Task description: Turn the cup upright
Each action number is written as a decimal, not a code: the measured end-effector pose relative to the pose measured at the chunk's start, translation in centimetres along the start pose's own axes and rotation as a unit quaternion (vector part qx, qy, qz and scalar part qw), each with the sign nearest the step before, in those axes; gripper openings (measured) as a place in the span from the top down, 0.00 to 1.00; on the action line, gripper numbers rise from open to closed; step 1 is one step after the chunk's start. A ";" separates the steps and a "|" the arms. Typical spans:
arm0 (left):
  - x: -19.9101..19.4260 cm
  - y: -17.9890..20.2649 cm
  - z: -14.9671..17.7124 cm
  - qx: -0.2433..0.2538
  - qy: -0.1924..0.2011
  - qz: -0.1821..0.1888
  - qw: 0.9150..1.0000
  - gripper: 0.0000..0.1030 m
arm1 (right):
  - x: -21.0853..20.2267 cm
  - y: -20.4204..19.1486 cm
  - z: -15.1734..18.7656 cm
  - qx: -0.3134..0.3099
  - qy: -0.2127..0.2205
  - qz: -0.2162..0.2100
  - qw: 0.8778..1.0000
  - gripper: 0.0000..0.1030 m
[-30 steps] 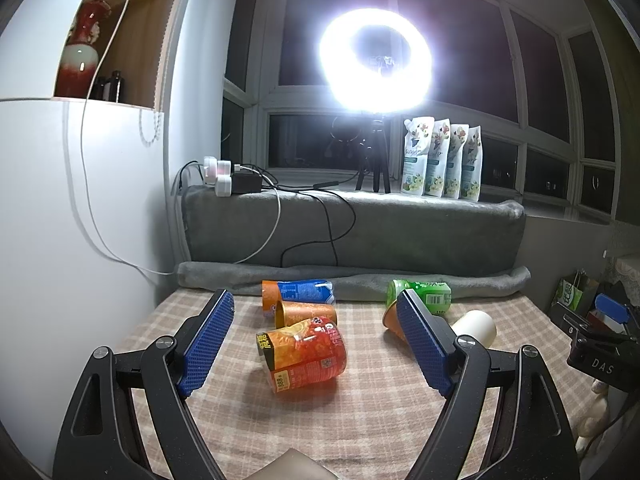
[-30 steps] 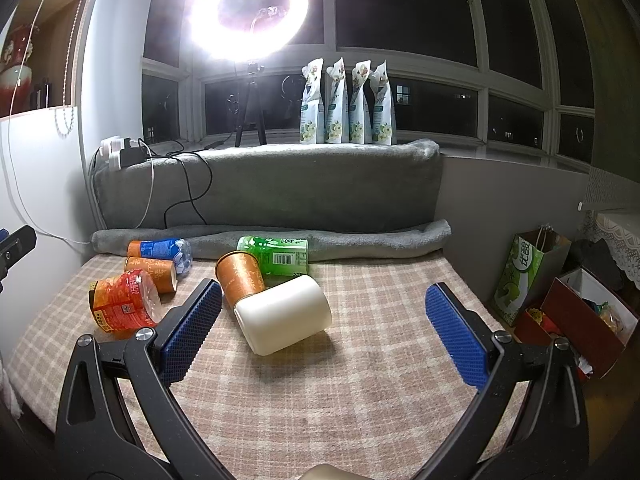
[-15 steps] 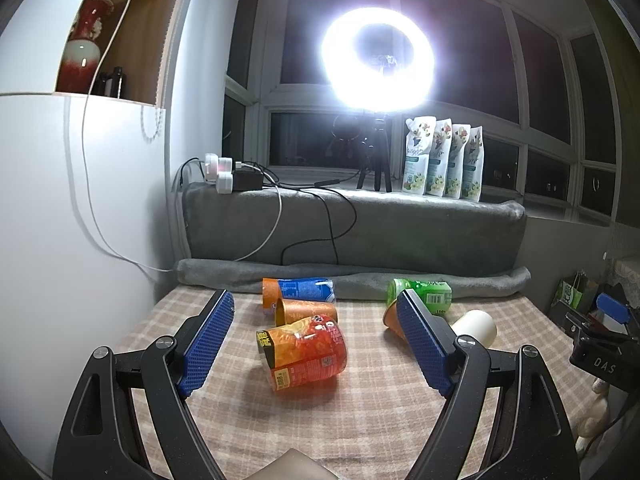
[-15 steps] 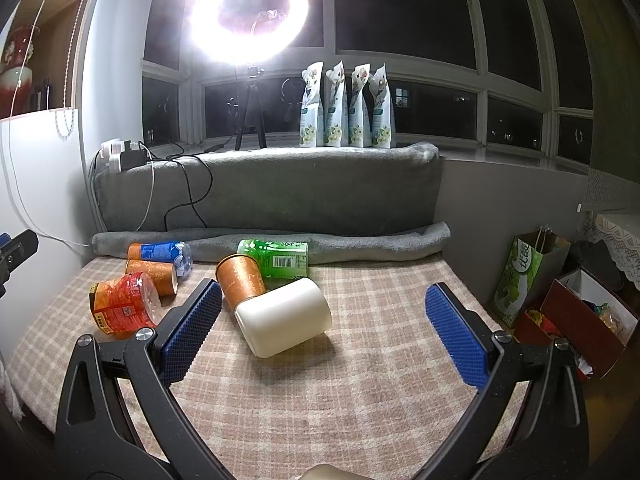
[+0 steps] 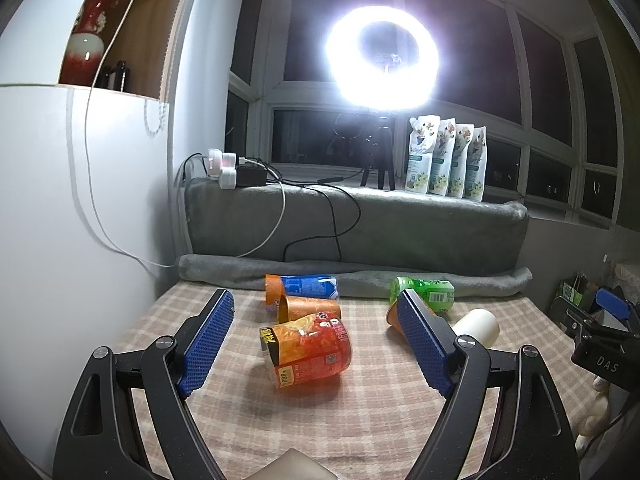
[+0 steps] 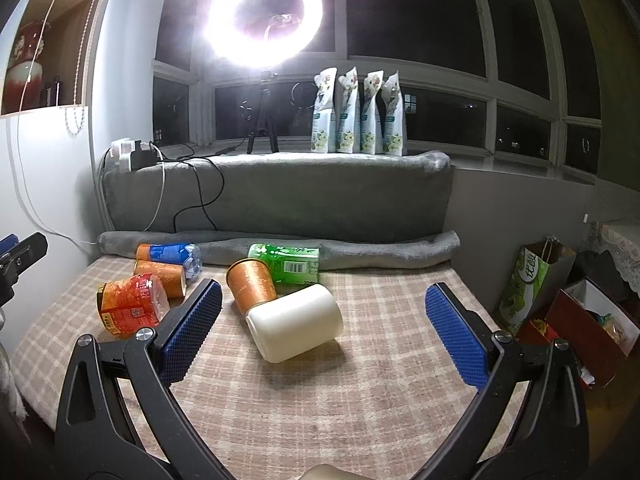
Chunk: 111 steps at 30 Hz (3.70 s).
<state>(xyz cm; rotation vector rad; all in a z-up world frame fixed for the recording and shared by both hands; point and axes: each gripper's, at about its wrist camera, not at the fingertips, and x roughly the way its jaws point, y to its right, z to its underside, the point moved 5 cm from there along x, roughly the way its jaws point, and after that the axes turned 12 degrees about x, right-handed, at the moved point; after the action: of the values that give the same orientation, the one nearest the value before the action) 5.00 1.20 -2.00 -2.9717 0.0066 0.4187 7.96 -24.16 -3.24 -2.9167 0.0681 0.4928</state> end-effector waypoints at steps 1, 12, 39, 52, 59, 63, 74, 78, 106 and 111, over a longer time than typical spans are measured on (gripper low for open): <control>0.1 -0.2 0.0 -0.001 -0.001 -0.001 1.000 0.19 | 0.2 -0.2 0.0 -0.003 -0.003 -0.006 1.000 0.00; 0.5 -2.2 1.6 -0.006 -0.027 -0.011 1.000 0.19 | 2.4 -4.6 0.4 -0.073 -0.025 -0.073 0.994 0.00; -0.4 -5.6 7.4 -0.018 -0.113 -0.023 0.993 0.19 | 10.1 -22.4 8.0 -0.486 -0.170 -0.323 0.794 0.00; 1.0 -8.6 9.3 -0.050 -0.142 -0.046 0.988 0.19 | 13.8 -26.8 11.4 -0.634 -0.203 -0.326 0.672 0.00; 1.8 -9.7 10.1 -0.063 -0.154 -0.051 0.985 0.19 | 15.1 -27.5 14.5 -0.704 -0.212 -0.303 0.607 0.00; 2.0 -10.2 10.3 -0.067 -0.157 -0.056 0.984 0.19 | 16.0 -27.7 15.1 -0.715 -0.215 -0.294 0.597 0.00; 2.0 -10.5 10.5 -0.072 -0.161 -0.062 0.982 0.19 | 16.9 -27.2 15.9 -0.706 -0.234 -0.289 0.603 0.13; 1.8 -10.7 10.4 -0.073 -0.158 -0.064 0.983 0.19 | 16.6 -26.9 15.1 -0.689 -0.240 -0.286 0.621 0.14; 0.3 -7.0 9.0 -0.047 -0.148 -0.024 0.988 0.19 | 12.9 -16.6 10.4 -0.108 -0.510 -0.301 0.799 0.14; 0.4 -5.9 8.7 -0.041 -0.149 -0.009 0.988 0.19 | 14.0 -13.1 12.1 0.045 -0.565 -0.260 0.782 0.14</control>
<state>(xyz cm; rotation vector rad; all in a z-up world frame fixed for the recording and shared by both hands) 3.16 8.28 -9.59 -2.9526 -0.0713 0.8741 18.30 -9.21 -16.81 -1.9179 -0.7980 1.8721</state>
